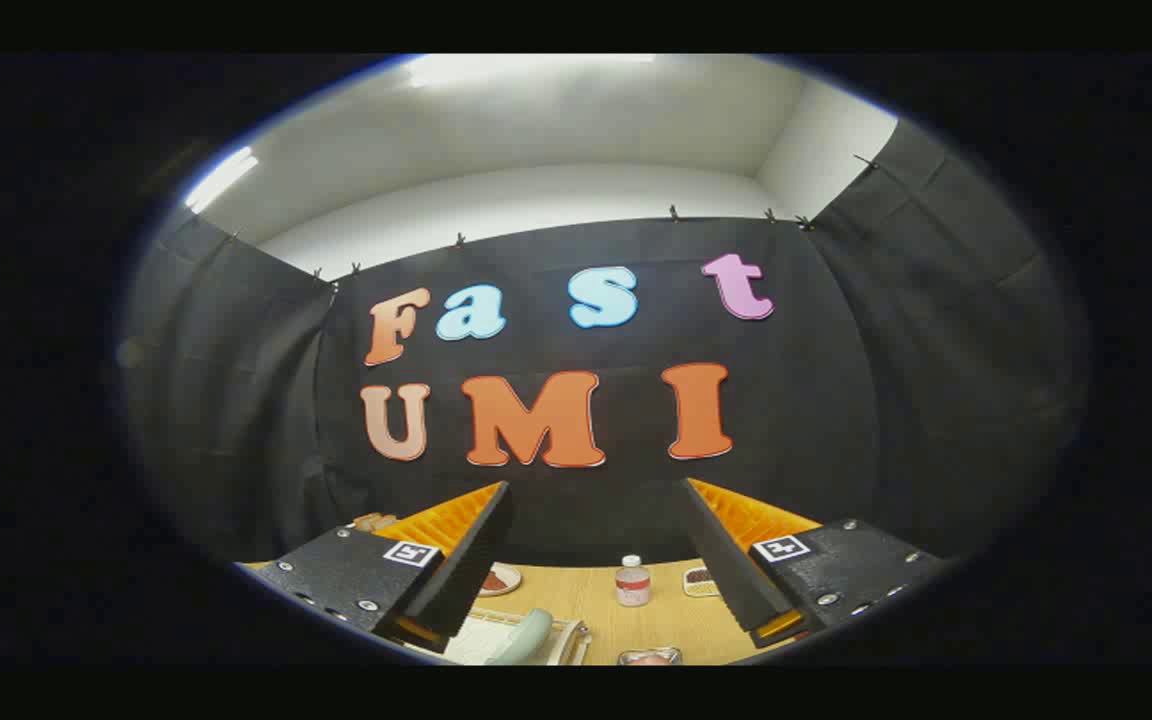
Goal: Take the plate from the dish rack, then take the spoon from the basket and place it into the plate.
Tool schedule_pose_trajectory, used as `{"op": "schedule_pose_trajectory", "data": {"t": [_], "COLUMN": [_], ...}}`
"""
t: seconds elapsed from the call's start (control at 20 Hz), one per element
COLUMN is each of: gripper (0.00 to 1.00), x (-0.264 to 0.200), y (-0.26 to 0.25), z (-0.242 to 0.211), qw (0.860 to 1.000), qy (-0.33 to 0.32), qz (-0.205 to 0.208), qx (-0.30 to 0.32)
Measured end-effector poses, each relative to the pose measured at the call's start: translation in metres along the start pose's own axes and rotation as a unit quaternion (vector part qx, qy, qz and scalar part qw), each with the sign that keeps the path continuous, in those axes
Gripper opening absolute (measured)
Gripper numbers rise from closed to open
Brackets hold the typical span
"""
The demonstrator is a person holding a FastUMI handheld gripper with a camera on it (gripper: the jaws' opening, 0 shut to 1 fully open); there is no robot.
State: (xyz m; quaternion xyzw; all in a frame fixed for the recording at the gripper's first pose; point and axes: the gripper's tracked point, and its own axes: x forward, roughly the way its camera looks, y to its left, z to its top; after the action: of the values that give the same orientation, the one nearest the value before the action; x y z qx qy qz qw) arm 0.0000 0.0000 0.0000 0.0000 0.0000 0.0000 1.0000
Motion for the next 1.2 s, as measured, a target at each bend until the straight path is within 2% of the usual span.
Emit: {"op": "schedule_pose_trajectory", "data": {"t": [0.55,0.8,1.2], "gripper": [0.98,0.98,0.98], "x": [0.012,0.019,0.036], "y": [0.020,0.032,0.045], "z": [0.016,0.020,-0.001], "qw": [1.000,0.999,0.996], "qy": [0.002,-0.002,0.041], "qz": [0.027,0.044,0.075], "qx": [0.015,0.001,0.008]}}
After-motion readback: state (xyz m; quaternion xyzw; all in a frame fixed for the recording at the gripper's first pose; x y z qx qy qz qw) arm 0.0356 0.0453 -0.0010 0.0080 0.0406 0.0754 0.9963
